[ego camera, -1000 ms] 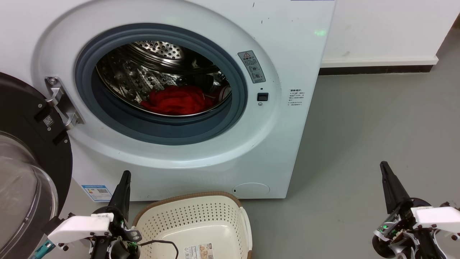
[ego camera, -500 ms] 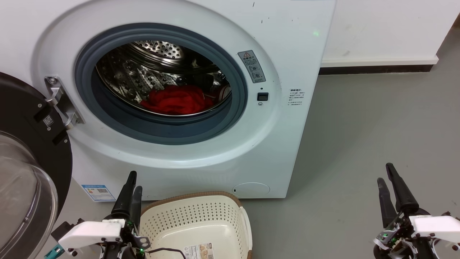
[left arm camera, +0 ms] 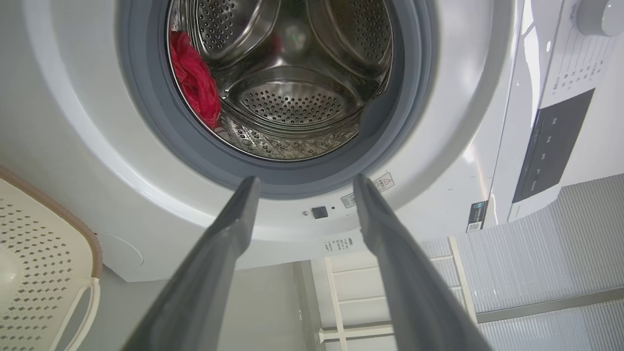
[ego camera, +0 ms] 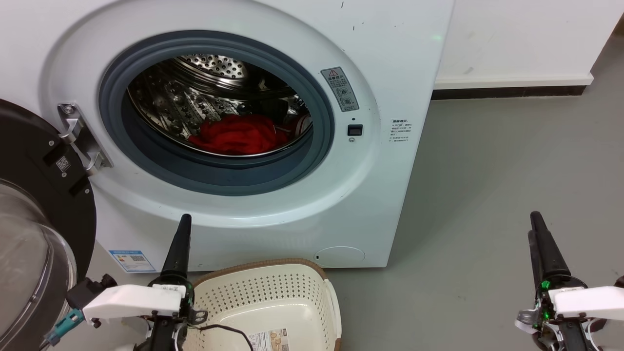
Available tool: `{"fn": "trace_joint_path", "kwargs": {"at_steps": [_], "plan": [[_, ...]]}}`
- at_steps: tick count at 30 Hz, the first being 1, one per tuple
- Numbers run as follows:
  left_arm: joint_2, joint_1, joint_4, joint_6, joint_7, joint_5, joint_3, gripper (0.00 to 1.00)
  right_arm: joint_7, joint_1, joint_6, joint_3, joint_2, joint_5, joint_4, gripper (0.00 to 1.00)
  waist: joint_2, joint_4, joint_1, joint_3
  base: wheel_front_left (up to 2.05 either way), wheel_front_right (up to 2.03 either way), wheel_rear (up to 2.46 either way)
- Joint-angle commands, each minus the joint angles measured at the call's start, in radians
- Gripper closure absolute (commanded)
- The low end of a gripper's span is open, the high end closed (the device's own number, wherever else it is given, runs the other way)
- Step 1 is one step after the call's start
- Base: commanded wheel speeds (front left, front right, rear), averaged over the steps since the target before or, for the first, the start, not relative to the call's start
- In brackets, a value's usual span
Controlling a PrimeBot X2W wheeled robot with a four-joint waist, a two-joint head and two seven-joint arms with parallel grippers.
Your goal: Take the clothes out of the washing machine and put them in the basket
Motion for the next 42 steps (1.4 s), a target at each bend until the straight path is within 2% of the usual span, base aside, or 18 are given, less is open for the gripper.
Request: {"fn": "trace_joint_path", "kwargs": {"at_steps": [1,23,42], "plan": [[0.002,-0.033,-0.032,-0.002,-0.015,0.065,-0.009,0.00,-0.014,-0.004,0.000,-0.002,-0.003,-0.087,-0.039,0.00,0.0000,0.000,0.0000,0.000,0.00,0.00,0.00],[0.003,-0.039,-0.087,0.007,-0.092,0.517,-0.052,0.00,-0.091,0.043,0.000,0.032,-0.003,-0.638,-0.160,0.00,0.0000,-0.004,0.0000,-0.001,0.00,0.00,0.00],[0.003,-0.035,-0.073,0.019,-0.150,0.813,-0.109,0.00,-0.120,0.075,0.000,0.013,-0.003,-0.939,-0.173,0.00,0.0000,-0.011,0.0000,-0.002,0.00,0.00,0.00]]}}
